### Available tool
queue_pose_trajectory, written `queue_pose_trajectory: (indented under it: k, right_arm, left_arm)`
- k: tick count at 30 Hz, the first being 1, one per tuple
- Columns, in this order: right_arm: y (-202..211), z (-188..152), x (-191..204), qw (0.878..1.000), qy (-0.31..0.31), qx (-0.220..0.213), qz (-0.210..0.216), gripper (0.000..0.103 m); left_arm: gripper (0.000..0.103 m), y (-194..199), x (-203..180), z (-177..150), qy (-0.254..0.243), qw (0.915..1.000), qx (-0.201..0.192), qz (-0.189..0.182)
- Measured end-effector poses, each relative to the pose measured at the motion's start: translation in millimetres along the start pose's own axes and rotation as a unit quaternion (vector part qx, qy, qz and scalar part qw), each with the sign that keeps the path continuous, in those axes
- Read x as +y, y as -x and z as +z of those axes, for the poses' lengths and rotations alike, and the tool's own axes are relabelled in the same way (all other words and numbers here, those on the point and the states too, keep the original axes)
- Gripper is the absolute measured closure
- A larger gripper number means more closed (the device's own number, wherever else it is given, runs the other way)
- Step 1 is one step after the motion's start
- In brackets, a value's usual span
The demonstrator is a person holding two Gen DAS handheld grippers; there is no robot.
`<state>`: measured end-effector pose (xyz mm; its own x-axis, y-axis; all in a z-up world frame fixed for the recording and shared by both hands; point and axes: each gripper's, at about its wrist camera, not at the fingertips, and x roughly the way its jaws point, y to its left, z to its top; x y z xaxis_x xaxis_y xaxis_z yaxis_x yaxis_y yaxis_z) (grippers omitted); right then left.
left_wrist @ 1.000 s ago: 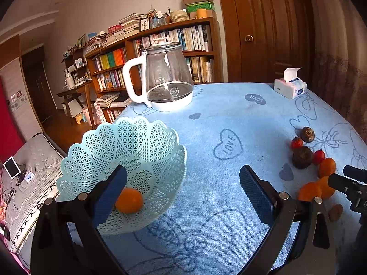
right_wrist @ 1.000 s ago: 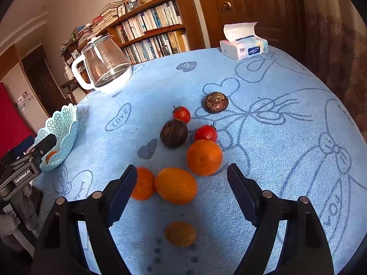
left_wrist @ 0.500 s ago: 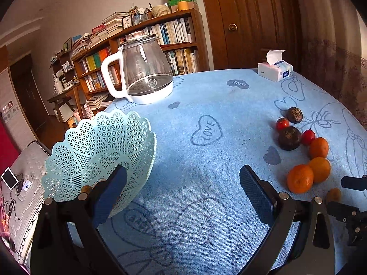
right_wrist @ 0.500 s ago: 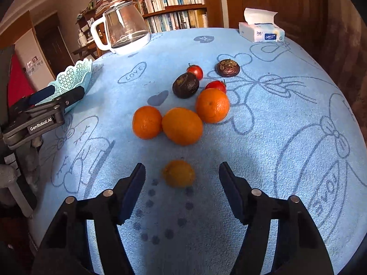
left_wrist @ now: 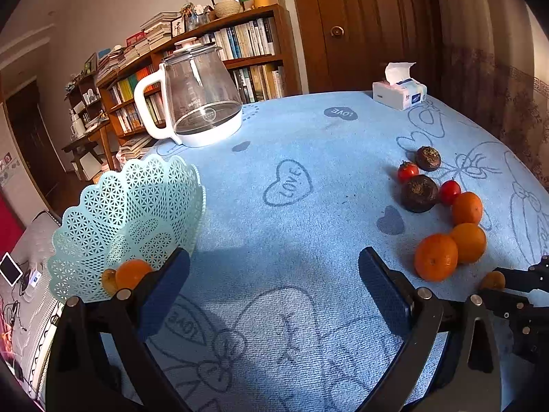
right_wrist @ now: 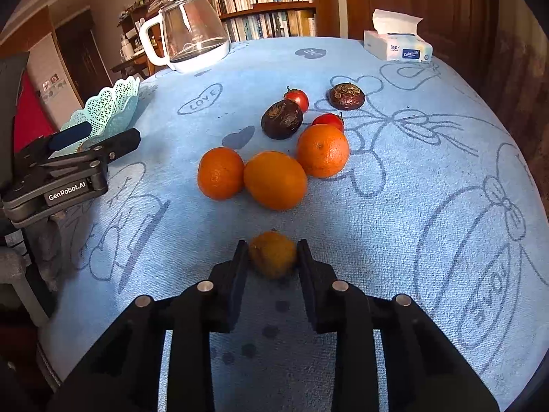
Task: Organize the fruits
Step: 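Close the right tool on the small yellow-brown fruit, then grasp another orange with the left tool while the right tool holds its fruit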
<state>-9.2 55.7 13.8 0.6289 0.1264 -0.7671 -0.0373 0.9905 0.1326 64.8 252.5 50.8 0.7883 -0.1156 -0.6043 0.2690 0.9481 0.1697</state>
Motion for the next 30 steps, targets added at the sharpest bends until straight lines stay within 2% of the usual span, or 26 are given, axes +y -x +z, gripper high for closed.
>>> queue_pose_trajectory:
  k: [9, 16, 20, 25, 26, 29, 30]
  right_arm:
    - [8.2, 1.5, -17.3, 1.0, -0.019, -0.015, -0.005, 0.074]
    - [14.5, 1.8, -39.2, 0.999, -0.043, -0.03, -0.01, 0.074]
    - [13.1, 0.6, -43.1, 0.998, -0.05, -0.031, -0.003, 0.074]
    - [11.4, 0.2, -43.9, 0.998, -0.053, -0.031, 0.008, 0.074]
    - [10.9, 0.1, -44.0, 0.998, -0.053, -0.03, 0.01, 0.074]
    - [9.1, 0.2, -43.8, 0.998, -0.054, -0.027, 0.014, 0.074]
    - [8.4, 0.2, -43.8, 0.998, -0.054, -0.027, 0.015, 0.074]
  left_arm:
    - [0.003, 1.2, -24.9, 3.3, -0.007, 0.9983, 0.006, -0.058]
    - [0.004, -4.8, -50.1, 4.7, -0.013, 0.9882, 0.024, -0.151]
    - [0.016, -14.7, -68.1, 3.1, -0.033, 0.9796, 0.039, -0.195]
    - [0.038, -30.0, -76.8, -1.3, -0.035, 0.9675, 0.066, -0.242]
    - [0.043, -31.8, -77.0, -1.3, -0.031, 0.9656, 0.069, -0.249]
    - [0.048, -34.8, -78.1, -1.3, -0.029, 0.9626, 0.075, -0.259]
    - [0.054, -35.0, -78.4, -1.1, -0.029, 0.9622, 0.076, -0.26]
